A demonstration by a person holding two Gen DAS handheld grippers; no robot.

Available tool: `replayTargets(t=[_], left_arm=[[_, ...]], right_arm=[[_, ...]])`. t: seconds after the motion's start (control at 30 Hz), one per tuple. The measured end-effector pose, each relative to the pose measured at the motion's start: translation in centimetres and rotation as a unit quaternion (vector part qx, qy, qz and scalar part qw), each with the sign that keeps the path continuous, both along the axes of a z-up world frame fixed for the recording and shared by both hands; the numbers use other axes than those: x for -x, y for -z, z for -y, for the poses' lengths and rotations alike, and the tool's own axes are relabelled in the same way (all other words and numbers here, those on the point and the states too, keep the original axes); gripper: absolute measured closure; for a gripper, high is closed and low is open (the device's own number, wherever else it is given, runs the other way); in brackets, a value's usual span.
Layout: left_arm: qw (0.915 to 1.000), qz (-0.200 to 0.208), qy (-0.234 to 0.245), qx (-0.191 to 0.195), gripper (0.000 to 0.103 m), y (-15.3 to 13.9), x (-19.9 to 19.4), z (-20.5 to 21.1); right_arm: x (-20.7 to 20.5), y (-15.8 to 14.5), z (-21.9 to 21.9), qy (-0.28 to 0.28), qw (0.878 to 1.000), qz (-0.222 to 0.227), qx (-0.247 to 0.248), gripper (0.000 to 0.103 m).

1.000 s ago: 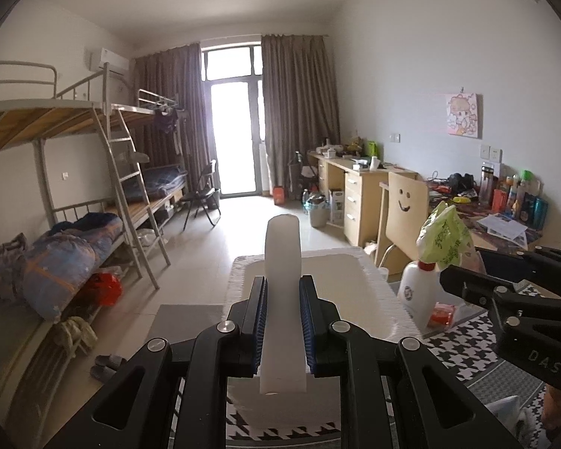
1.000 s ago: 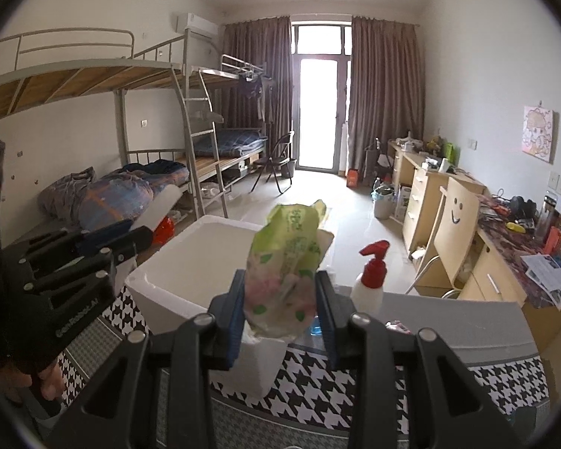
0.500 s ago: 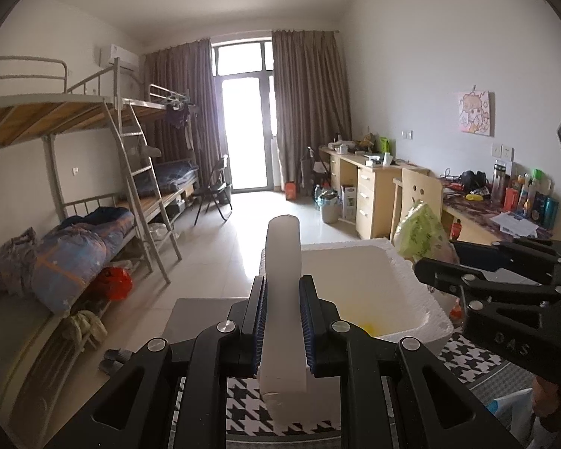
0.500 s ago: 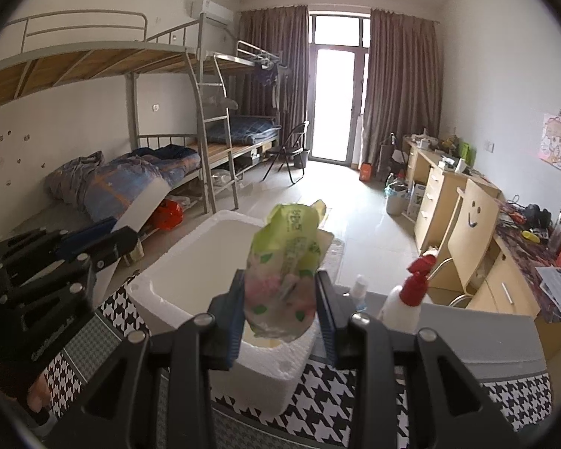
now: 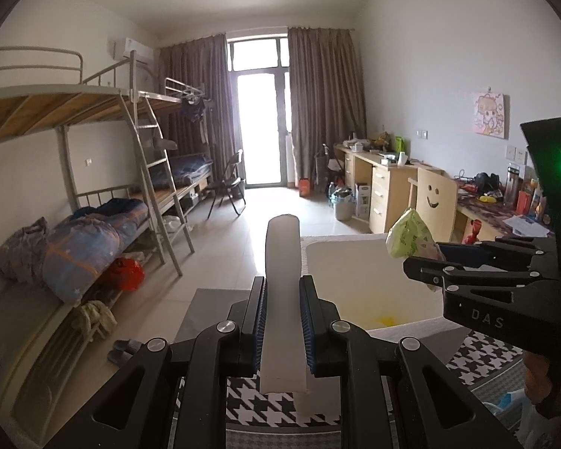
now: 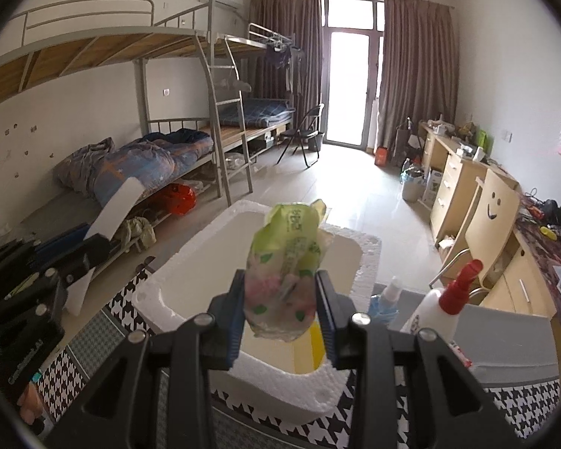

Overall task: Organize soft objects
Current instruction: 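Carry the cylinder and bag over the white foam box with both tools, then open the right tool over the foam box to drop the bag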

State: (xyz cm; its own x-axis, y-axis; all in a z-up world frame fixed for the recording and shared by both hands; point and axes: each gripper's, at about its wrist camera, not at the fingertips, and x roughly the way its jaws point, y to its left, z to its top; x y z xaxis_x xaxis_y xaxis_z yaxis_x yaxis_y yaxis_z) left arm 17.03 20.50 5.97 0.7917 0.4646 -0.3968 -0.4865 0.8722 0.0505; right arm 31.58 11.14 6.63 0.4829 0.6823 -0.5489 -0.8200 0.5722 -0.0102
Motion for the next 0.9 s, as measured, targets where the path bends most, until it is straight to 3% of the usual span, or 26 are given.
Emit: replayTargets(t=[0.43, 0.57, 0.9], left_arm=[[1.0000, -0.002, 0.001, 0.007, 0.084, 0.4, 0.1, -0.3], [0.9999, -0.007, 0.003, 0.010, 0.084, 0.5, -0.1, -0.6], [0.9997, -0.012, 0.019, 0.012, 0.084, 0.0, -1.0, -0.4]], right_arm=[[-1.5, 1.4, -2.0, -0.011, 0.999, -0.039, 0.023, 0.062], [-1.3, 1.4, -2.0, -0.011, 0.999, -0.031, 0.031, 0.032], [-1.1, 0.3, -0.1, -0.004, 1.000, -0.025, 0.012, 0.031]])
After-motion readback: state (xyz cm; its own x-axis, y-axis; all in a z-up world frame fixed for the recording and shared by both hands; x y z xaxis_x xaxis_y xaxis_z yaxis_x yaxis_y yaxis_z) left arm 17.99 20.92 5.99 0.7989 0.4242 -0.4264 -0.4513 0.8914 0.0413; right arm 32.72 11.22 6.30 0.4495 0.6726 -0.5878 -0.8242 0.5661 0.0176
